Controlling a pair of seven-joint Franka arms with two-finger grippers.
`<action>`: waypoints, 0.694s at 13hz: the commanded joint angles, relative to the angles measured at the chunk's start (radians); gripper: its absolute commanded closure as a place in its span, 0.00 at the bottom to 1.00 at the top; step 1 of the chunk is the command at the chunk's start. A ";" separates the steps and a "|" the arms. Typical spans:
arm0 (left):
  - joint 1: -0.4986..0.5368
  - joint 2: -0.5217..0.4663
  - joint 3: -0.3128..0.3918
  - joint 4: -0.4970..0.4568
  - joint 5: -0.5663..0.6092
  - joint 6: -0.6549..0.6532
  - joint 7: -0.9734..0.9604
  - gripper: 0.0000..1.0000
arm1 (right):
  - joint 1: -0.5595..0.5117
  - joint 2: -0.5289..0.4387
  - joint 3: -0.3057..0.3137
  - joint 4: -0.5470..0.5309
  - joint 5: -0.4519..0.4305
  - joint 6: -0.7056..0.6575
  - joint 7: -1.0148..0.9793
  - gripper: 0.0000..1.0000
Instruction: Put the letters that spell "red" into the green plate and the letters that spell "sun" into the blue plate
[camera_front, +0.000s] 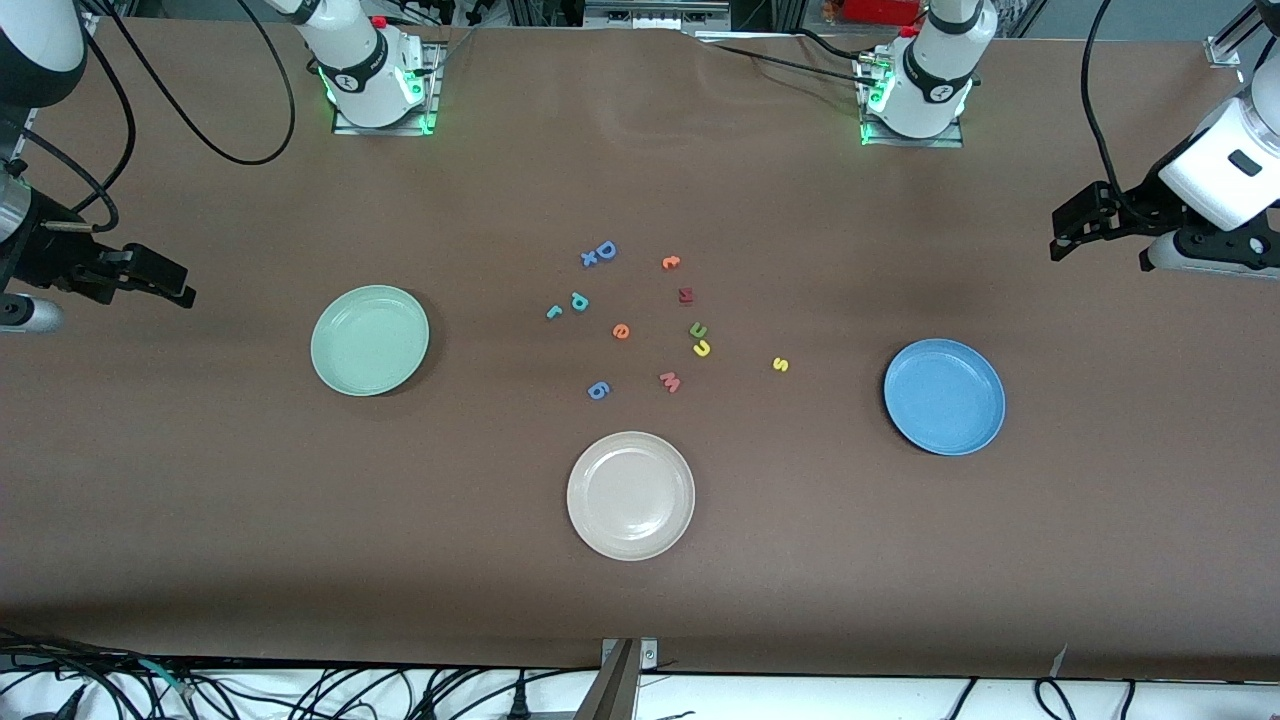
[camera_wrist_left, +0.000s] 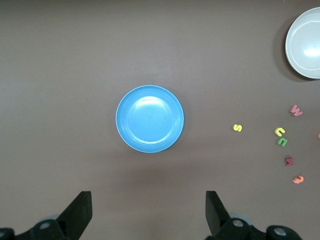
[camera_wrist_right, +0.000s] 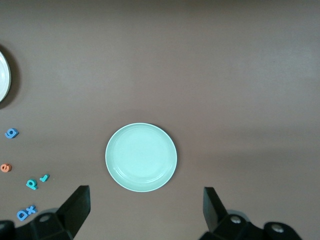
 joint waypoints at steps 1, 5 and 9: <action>0.004 -0.007 -0.003 0.002 -0.008 -0.003 0.010 0.00 | -0.004 -0.015 0.000 -0.016 0.002 -0.007 -0.004 0.00; 0.005 -0.007 -0.003 0.002 -0.008 -0.005 0.010 0.00 | -0.004 -0.015 0.000 -0.018 -0.002 -0.008 -0.004 0.00; 0.005 0.010 -0.003 -0.001 -0.008 -0.029 0.010 0.00 | -0.004 -0.015 0.001 -0.018 -0.007 -0.008 -0.004 0.00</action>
